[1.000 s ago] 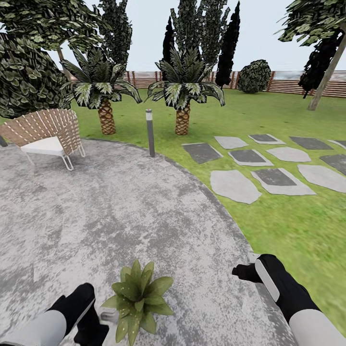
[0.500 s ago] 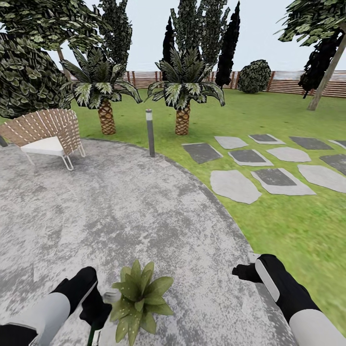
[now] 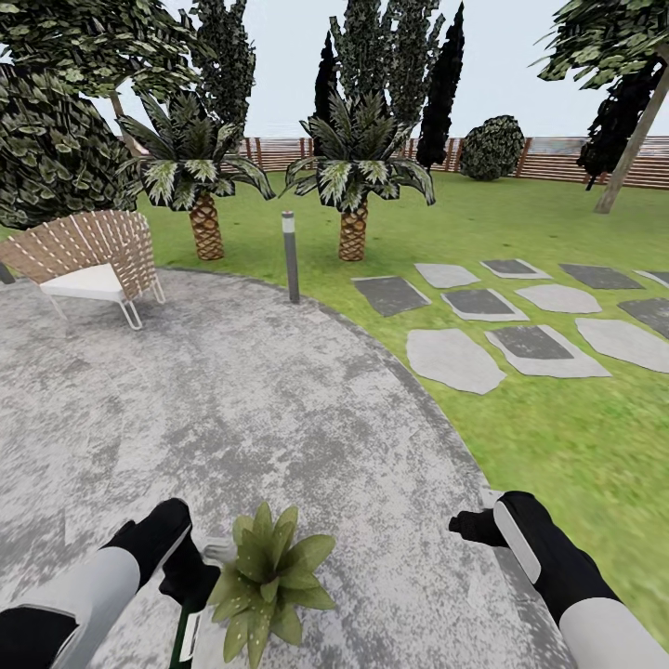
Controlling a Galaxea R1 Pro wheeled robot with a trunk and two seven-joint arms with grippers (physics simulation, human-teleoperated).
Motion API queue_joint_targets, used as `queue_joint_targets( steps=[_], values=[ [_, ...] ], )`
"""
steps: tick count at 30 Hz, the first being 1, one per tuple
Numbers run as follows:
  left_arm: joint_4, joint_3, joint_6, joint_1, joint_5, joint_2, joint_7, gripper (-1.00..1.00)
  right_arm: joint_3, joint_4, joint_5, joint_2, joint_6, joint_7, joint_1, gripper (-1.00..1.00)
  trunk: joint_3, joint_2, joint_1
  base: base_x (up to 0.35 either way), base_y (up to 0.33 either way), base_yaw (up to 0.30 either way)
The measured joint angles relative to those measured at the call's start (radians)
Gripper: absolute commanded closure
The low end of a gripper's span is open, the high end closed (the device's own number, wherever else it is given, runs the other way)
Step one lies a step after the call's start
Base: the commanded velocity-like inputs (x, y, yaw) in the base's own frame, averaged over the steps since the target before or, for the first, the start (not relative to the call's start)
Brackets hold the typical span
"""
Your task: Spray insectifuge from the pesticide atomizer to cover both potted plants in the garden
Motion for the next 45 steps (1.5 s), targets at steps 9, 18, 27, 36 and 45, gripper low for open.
queue_joint_targets(
  steps=[9,18,27,36,45],
  values=[
    [0.0,0.001,-0.001,0.033,-0.002,-0.001,0.001,1.0,0.001,0.0,0.0,0.0,-0.001,0.0,0.0,-1.0,0.0,0.0,0.0,0.0,0.176,0.0],
    [0.005,0.001,-0.002,0.087,-0.003,-0.002,0.001,1.0,0.001,0.0,0.0,0.0,0.0,0.0,0.0,-1.0,0.0,0.0,0.0,0.0,0.02,0.0],
    [0.006,0.0,-0.002,0.105,-0.003,-0.001,0.002,1.0,0.001,0.0,0.0,0.0,0.0,0.0,0.0,-1.0,0.0,0.0,0.0,0.0,0.0,0.0],
    [0.007,-0.001,-0.002,0.132,-0.003,0.0,0.002,1.0,0.001,0.0,0.0,0.0,0.0,0.0,0.0,-1.0,0.0,0.0,0.0,0.0,0.0,-0.167],
    [0.004,-0.003,-0.002,0.134,-0.003,0.001,0.004,1.0,0.001,0.0,0.0,0.0,0.0,0.0,0.0,-1.0,0.0,0.0,0.0,0.0,0.0,-0.047]
  ],
)
